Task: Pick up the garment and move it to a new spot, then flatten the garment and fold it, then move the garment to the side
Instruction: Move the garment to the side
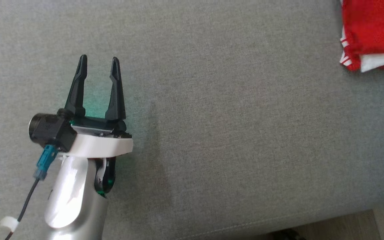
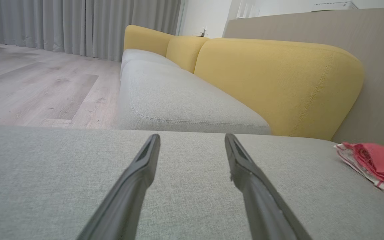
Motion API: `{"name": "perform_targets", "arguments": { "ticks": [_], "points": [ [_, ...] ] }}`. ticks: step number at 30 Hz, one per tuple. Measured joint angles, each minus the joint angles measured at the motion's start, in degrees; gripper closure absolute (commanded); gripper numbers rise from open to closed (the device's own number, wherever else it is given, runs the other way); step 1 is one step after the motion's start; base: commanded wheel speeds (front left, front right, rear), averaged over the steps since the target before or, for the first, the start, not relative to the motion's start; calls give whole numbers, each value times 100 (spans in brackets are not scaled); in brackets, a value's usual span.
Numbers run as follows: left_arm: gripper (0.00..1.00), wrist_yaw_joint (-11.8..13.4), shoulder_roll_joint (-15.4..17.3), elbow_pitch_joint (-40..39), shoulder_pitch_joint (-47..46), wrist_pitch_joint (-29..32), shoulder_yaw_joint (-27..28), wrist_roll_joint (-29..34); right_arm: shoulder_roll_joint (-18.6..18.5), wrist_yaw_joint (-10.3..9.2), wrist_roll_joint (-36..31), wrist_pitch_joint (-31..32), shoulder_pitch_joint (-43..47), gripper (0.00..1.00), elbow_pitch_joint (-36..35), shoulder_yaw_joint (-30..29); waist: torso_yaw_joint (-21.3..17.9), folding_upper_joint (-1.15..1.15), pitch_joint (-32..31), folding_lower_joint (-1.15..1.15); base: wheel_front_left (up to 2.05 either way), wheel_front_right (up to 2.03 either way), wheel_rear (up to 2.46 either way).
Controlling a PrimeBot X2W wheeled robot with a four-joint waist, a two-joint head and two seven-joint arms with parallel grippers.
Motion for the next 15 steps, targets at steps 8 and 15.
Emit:
{"name": "perform_targets", "arguments": {
  "ticks": [8, 15],
  "points": [
    [0, 65, 0, -4, 160, 0, 16, -140, 710, 0, 160, -307, 55, 0, -597, 312, 56, 0, -598, -1, 0, 0, 0],
    [0, 159, 1, -75, 559, -1, 92, -186, 1534, 0, 829, -546, 808, 0, -1519, 832, 151, 0, -1106, -2, 0, 0, 0]
  ]
}}
